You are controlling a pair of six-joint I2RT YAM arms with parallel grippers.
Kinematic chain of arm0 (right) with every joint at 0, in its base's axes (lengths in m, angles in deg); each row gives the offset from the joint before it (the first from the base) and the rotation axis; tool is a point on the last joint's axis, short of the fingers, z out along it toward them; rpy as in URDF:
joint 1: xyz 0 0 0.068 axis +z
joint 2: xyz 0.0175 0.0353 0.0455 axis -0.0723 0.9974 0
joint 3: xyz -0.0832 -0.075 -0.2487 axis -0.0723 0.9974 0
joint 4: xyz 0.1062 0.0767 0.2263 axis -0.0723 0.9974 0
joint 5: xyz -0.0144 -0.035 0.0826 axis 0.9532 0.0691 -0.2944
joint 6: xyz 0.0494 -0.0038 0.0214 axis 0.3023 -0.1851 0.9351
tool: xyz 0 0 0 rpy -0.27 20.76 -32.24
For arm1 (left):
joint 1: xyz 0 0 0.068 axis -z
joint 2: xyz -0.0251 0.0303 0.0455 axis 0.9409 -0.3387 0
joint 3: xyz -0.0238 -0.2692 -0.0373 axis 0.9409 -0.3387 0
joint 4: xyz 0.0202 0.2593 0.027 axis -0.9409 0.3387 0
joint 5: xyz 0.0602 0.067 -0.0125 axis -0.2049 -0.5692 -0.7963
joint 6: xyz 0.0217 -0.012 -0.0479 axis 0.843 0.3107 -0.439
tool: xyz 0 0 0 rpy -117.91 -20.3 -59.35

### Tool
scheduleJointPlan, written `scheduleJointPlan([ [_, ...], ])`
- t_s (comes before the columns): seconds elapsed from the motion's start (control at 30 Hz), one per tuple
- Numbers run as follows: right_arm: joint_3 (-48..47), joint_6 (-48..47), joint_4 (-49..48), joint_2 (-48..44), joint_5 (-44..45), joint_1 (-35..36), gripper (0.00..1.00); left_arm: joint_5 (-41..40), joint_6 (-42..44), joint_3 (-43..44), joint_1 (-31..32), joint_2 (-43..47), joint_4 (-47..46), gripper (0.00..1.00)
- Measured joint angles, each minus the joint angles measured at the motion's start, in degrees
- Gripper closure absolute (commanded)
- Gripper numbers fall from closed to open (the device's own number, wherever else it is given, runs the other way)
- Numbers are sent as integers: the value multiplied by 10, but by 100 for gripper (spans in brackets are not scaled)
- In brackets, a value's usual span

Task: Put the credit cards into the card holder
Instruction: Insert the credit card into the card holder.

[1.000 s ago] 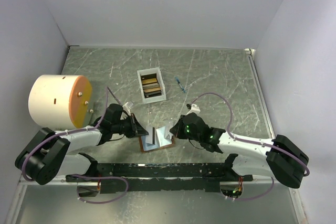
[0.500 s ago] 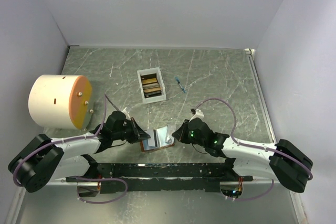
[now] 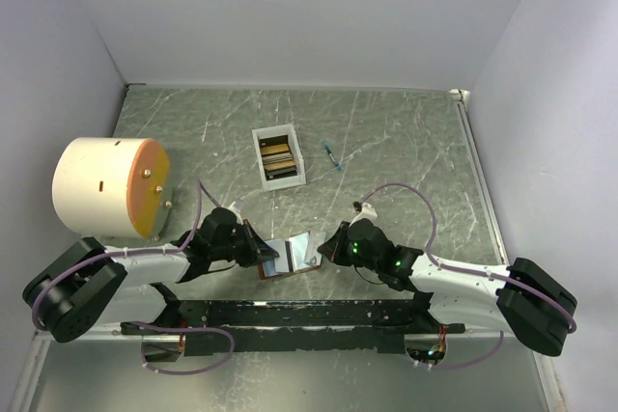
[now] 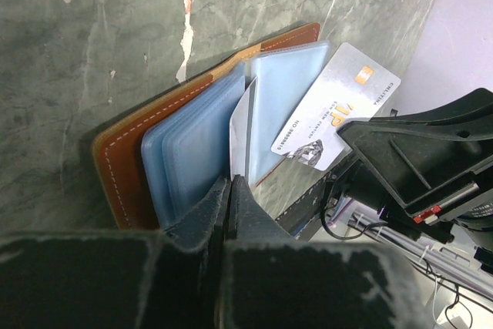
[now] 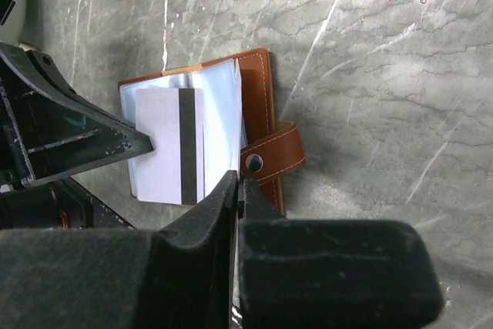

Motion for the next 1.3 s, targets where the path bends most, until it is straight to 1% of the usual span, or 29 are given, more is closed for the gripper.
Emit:
scheduleJointPlan([
  [0.27, 8, 2, -6, -4, -2, 0, 100, -10, 0, 1, 5, -18, -16, 93],
  [0.73, 16, 5, -7, -17, -6, 0, 100, -41, 10, 17, 10, -24, 2, 93],
  [1.13, 16, 8, 1, -24, -6, 0, 100, -47, 7, 34, 25, -64, -26, 93],
  [1.3, 16, 11, 2, -25, -10, 0, 100, -47, 33, 62, 29, -86, -15, 93],
])
